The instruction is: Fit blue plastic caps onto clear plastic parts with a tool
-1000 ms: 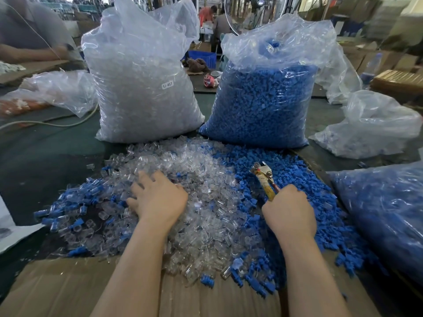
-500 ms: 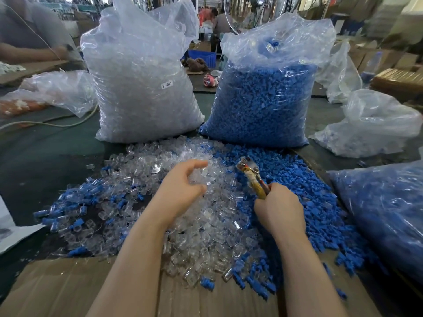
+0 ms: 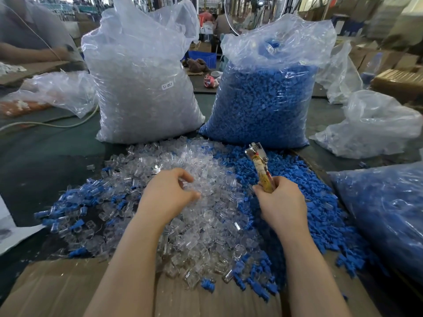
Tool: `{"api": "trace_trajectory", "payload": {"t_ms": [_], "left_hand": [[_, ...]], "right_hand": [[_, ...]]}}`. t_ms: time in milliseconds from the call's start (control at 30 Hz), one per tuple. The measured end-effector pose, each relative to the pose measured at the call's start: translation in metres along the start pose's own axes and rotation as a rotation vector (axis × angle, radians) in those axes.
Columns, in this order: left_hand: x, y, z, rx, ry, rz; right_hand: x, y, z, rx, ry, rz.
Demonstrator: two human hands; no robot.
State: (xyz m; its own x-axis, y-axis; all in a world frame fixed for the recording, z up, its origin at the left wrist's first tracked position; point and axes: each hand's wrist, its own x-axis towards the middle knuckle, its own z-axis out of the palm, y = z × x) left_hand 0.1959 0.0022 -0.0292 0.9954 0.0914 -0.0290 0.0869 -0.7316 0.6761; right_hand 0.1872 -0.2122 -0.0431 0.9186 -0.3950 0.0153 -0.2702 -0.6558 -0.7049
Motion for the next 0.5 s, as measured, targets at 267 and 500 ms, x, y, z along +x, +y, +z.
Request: {"api": "trace_trajectory", "payload": {"t_ms": [267,500], "left_hand": [[0.0017,0.0018,0.0116,0.037,0.089,0.113],[-0.0018,0.0109,0.0106,-0.351,0.121,0.083]], "right_hand": [[-0.0014,0.0017,0.0032,0.306,-0.062,-0.068],[-0.0027,-0.0015,0.0043,0.400,-0.107,-0.138]]}}
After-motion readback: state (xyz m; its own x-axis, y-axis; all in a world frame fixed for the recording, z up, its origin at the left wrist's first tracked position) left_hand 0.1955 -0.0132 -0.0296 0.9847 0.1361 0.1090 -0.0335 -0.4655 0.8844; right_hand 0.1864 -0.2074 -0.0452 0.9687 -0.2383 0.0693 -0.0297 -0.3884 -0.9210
